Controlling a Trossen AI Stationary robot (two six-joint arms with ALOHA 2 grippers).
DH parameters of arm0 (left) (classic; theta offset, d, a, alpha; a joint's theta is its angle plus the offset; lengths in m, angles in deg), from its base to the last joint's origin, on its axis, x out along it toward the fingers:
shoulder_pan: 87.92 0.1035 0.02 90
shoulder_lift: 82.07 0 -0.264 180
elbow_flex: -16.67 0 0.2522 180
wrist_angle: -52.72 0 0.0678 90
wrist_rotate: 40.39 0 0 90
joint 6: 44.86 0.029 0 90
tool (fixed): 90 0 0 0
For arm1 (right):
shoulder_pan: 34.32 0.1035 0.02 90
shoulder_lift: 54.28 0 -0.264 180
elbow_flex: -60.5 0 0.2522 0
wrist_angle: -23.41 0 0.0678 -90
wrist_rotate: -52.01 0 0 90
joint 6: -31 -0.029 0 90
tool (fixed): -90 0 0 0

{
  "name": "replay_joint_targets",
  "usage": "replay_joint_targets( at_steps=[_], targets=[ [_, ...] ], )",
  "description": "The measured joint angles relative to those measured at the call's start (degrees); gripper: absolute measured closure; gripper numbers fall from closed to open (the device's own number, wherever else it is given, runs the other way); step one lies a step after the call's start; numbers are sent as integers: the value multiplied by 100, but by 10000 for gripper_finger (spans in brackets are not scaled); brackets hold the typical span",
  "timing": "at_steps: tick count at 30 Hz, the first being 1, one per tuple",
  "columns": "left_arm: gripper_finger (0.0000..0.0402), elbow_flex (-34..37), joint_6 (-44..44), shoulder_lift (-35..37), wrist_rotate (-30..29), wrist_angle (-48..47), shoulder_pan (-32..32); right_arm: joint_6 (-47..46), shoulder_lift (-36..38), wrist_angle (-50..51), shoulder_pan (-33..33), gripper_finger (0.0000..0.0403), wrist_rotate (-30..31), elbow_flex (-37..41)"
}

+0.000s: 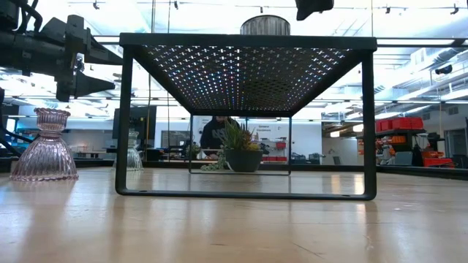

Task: Pick & Place candle stick holders
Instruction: Put the scented candle can on the shelf aligned with the other scented candle cans

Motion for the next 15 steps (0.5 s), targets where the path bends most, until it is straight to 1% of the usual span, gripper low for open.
replay_joint_targets(
  at_steps=[5, 11, 15],
  targets=[
    [23, 0, -1, 0, 0, -1, 0, -434, -2, -12, 3, 5, -156, 0],
    [23, 0, 0, 0, 0, 0, 1, -1555, -2, -52, 18, 5, -172, 0],
    [23, 0, -2, -1, 1, -1, 0, -1891, -4, -143, 24, 5, -168, 0]
  ],
)
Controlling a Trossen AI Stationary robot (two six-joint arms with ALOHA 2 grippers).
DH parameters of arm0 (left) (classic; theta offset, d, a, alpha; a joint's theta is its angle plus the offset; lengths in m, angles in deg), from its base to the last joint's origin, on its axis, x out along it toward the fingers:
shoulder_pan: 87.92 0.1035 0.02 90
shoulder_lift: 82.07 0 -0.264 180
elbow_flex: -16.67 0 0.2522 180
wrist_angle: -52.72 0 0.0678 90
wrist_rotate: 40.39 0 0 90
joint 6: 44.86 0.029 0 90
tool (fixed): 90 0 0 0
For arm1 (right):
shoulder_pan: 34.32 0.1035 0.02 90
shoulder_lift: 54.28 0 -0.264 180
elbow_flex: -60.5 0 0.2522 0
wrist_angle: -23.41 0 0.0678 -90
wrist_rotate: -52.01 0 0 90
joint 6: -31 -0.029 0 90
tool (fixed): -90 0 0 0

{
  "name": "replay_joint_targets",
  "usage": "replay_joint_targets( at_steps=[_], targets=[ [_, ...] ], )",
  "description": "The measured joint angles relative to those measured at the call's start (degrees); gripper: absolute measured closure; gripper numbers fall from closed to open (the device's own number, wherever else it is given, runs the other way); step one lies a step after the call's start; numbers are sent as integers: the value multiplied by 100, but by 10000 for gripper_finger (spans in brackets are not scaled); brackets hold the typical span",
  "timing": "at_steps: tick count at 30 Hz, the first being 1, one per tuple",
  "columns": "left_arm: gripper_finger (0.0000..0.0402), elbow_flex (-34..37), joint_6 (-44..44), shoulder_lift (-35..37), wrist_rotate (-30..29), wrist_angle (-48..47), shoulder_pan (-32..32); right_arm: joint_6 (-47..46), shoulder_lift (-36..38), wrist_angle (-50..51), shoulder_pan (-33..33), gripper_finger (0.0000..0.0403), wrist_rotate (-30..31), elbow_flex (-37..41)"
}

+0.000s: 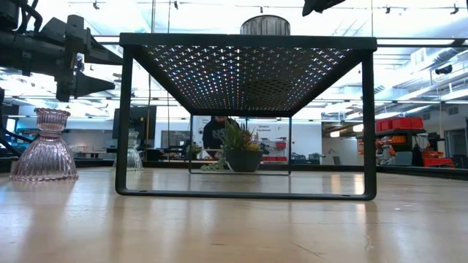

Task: Pick & Place candle stick holders
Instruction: Put the scented candle can on the shelf aligned with the other scented candle cans

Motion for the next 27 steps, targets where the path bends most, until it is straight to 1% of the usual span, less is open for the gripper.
replay_joint_targets(
  at_steps=[4, 20, 25, 27],
  targets=[
    [23, 0, 1, 0, 0, 0, 0, -190, -2, -34, 7, 5, 0, 0],
    [23, 0, 0, 0, 0, 0, 1, -311, -7, -41, 9, 5, 9, 0],
    [23, 0, 2, 0, 0, 0, 2, -355, -7, -41, 9, 5, 298, 0],
    [23, 0, 1, 0, -2, 35, 1, -352, -7, -41, 7, 5, 310, 0]
  ],
)
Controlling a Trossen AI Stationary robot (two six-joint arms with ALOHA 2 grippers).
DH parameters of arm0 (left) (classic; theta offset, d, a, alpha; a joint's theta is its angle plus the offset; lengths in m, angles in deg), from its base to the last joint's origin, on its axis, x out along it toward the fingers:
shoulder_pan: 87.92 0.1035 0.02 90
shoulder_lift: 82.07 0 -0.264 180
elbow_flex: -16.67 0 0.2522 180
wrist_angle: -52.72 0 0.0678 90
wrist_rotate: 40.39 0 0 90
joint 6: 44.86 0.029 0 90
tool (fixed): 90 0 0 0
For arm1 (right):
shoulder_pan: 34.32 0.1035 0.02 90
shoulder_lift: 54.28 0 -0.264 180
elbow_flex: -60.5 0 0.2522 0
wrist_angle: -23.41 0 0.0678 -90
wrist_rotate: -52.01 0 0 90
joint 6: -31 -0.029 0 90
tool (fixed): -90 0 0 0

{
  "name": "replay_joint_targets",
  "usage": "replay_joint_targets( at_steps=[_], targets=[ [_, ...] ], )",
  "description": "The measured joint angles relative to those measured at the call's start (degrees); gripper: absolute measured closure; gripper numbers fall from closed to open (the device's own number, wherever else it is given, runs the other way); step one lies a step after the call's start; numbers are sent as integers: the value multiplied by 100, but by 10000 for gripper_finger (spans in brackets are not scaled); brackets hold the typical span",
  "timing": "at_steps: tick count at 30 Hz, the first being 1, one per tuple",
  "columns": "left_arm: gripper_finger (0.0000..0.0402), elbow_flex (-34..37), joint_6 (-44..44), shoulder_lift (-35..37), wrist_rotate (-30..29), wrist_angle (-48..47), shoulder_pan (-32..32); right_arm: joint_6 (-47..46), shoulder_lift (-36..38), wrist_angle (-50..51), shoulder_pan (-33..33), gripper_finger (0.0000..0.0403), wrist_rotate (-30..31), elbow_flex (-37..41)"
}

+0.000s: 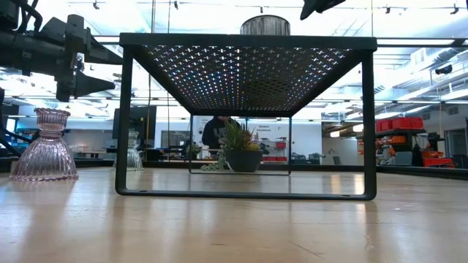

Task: Pick & Place candle stick holders
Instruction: Put the scented candle can on the shelf aligned with the other scented candle cans

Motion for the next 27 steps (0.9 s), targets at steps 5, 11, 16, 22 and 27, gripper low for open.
replay_joint_targets(
  at_steps=[5, 11, 16, 22, 27],
  targets=[
    [23, 0, -138, 0, 73, 166, -1, 207, 0, 2, 2, 5, 2, 0],
    [23, -4, 222, 2, 722, 1859, -1, 719, 0, 3, 6, 5, 2, 0],
    [23, -668, 1786, -109, 2281, 1810, -5, 1377, 0, 13, 11, 5, 0, 0],
    [23, -2385, 1291, -1300, 2866, -973, -8, 1936, 0, 65, 11, 5, 98, 0],
    [23, -3599, 1408, -2819, 3843, -1934, -8, 2236, 0, 114, 9, 5, 153, 0]
  ],
)
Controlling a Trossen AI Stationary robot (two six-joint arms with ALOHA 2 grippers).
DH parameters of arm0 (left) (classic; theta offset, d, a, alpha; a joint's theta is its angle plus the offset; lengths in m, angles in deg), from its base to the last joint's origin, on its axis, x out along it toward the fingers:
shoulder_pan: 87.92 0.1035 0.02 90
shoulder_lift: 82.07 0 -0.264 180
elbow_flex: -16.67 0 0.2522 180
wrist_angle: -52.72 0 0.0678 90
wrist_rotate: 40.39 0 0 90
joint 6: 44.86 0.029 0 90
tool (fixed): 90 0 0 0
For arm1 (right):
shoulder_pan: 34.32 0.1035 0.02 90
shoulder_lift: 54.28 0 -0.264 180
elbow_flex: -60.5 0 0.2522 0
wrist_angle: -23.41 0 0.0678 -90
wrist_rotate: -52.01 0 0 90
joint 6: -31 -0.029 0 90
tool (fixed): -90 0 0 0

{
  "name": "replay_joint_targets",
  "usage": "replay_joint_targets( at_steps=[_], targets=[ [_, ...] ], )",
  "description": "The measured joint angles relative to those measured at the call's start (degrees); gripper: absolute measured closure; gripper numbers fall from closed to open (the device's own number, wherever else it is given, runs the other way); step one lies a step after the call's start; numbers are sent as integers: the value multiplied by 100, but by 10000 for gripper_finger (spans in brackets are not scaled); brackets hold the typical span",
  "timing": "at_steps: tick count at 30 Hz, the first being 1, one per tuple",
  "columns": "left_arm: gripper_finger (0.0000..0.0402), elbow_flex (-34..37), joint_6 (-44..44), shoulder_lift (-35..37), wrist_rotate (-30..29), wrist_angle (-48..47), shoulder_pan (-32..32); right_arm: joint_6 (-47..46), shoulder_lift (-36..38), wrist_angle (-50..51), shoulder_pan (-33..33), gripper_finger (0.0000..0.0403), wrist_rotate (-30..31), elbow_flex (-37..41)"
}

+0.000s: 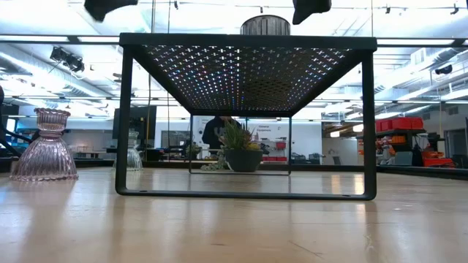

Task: Pick & Place candle stick holders
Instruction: Put the scented candle can on the shelf aligned with the other scented candle cans

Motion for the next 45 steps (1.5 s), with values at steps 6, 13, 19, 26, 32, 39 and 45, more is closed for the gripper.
replay_joint_targets(
  at_steps=[6, 13, 19, 26, 32, 39, 45],
  targets=[
    [23, -1837, -872, -1571, 1489, -3197, 0, 146, 0, 109, 1, 5, -2, 0],
    [23, -3004, -1988, -2594, 2985, -4614, -398, 82, 0, 213, 2, 5, -2, 0],
    [23, -3113, -3095, -3100, 3023, -4679, -1524, 120, 0, 214, 2, 5, -2, 0],
    [23, -3111, -4019, -3467, 2094, -4033, -2831, -315, 0, 75, 2, 5, -53, 0],
    [23, -3111, -4746, -3632, 1486, -3468, -3589, -440, 0, -552, 2, 5, -55, 0],
    [23, -3109, -5017, -4145, 1387, -3501, -3893, -439, 0, -2095, 2, 5, -52, 0],
    [23, -3098, -5161, -4487, 1200, -3615, -4151, -437, 0, -3670, 2, 5, -52, 2]
  ],
)
